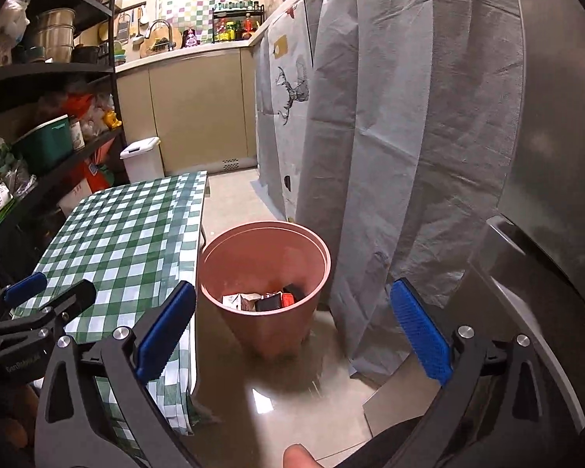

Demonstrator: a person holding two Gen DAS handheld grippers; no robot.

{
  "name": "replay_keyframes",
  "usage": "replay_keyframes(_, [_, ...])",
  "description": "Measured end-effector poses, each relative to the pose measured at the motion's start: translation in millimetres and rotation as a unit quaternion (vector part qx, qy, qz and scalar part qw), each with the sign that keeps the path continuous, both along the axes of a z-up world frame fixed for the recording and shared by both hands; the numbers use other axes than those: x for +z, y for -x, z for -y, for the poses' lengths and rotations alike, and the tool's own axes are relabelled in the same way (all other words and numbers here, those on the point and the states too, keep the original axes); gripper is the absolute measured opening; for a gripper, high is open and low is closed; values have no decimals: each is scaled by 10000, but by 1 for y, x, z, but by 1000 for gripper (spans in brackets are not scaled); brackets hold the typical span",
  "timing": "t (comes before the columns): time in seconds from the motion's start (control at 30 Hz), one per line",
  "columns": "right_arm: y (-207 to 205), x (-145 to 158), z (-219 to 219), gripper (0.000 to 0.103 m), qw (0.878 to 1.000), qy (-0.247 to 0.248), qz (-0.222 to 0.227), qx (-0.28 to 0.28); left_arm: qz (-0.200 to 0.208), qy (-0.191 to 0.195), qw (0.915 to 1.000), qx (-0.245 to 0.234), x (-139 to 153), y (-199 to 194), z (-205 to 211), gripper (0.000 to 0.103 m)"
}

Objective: Collect trash

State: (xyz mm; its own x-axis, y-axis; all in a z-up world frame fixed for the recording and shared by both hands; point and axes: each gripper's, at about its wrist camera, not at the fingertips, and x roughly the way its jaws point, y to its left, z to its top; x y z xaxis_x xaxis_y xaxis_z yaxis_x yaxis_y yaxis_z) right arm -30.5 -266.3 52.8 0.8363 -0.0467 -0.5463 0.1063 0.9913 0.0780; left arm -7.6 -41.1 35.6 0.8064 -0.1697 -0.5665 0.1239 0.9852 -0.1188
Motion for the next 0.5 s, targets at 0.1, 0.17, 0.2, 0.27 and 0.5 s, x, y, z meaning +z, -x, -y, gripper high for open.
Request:
replay_keyframes(0.1, [0, 1, -2, 98, 10000, 51, 16, 1, -29, -1, 10000, -9, -2, -1, 0, 96])
replay_keyframes(0.17, [0, 1, -4, 98, 10000, 93, 24, 20, -35, 4, 10000, -12, -2, -2, 0, 96])
replay_keyframes(0.2, [0, 1, -5, 98, 9999, 109, 30, 31, -31, 5, 10000, -13, -2, -2, 0, 96])
replay_keyframes(0.27, [1, 1, -7, 98, 9999, 158, 32, 44, -20, 3, 10000, -13, -2, -1, -1, 96])
replay_keyframes(0.5, [-1, 1, -7, 98, 9998, 174, 21, 53, -58, -45, 10000, -51, -6, -1, 1, 96])
